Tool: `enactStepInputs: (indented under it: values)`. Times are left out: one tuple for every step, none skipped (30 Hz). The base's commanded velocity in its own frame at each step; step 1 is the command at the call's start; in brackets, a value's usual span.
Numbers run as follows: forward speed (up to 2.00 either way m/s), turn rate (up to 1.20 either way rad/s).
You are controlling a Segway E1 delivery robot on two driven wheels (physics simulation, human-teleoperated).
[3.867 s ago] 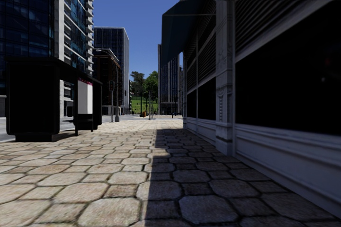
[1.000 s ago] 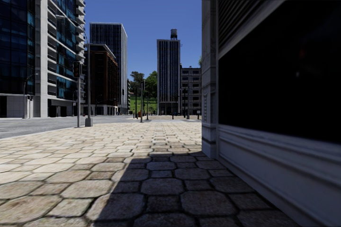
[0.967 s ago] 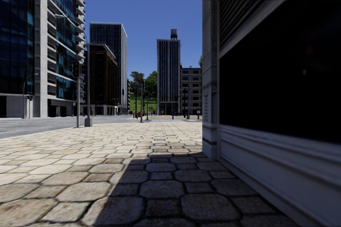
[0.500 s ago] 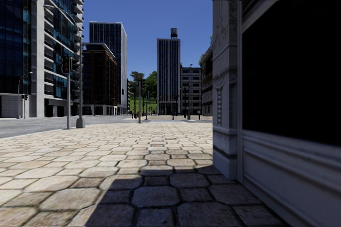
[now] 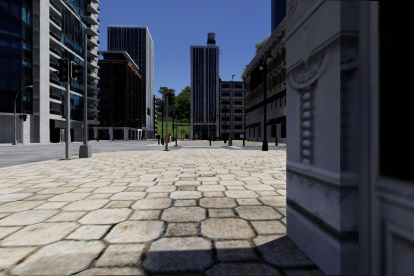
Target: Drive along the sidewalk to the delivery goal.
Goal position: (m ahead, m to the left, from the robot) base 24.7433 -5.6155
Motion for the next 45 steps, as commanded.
enactStepInputs:
  values:
    - [2.00, 0.00]
    - [2.00, 0.00]
    - [2.00, 0.00]
    - [2.00, 0.00]
    - [2.00, 0.00]
    - [2.00, 0.00]
    - [2.00, 0.00]
    - [2.00, 0.00]
    - [2.00, 0.00]
    - [2.00, 0.00]
    - [2.00, 0.00]
    - [2.00, 0.00]
    - [2.00, 0.00]
    - [2.00, 0.00]
    - [2.00, 0.00]
    - [2.00, 0.00]
    - [2.00, 0.00]
    - [2.00, 0.00]
    - [2.00, 0.00]
    - [2.00, 0.00]
    - [2.00, 0.00]
    - [2.00, 0.00]
    - [2.00, 0.00]
    - [2.00, 0.00]
    - [2.00, 0.00]
    - [2.00, 0.00]
    - [2.00, 0.00]
    - [2.00, 0.00]
    - [2.00, 0.00]
    - [2.00, 0.00]
    - [2.00, 0.00]
    - [2.00, 0.00]
    - [2.00, 0.00]
    - [2.00, 0.00]
    - [2.00, 0.00]
    - [2.00, 0.00]
    - [2.00, 0.00]
    - [2.00, 0.00]
    - [2.00, 0.00]
    - [2.00, 0.00]
    - [2.00, 0.00]
    - [2.00, 0.00]
    - [2.00, 0.00]
    - [2.00, 0.00]
    - [2.00, 0.00]
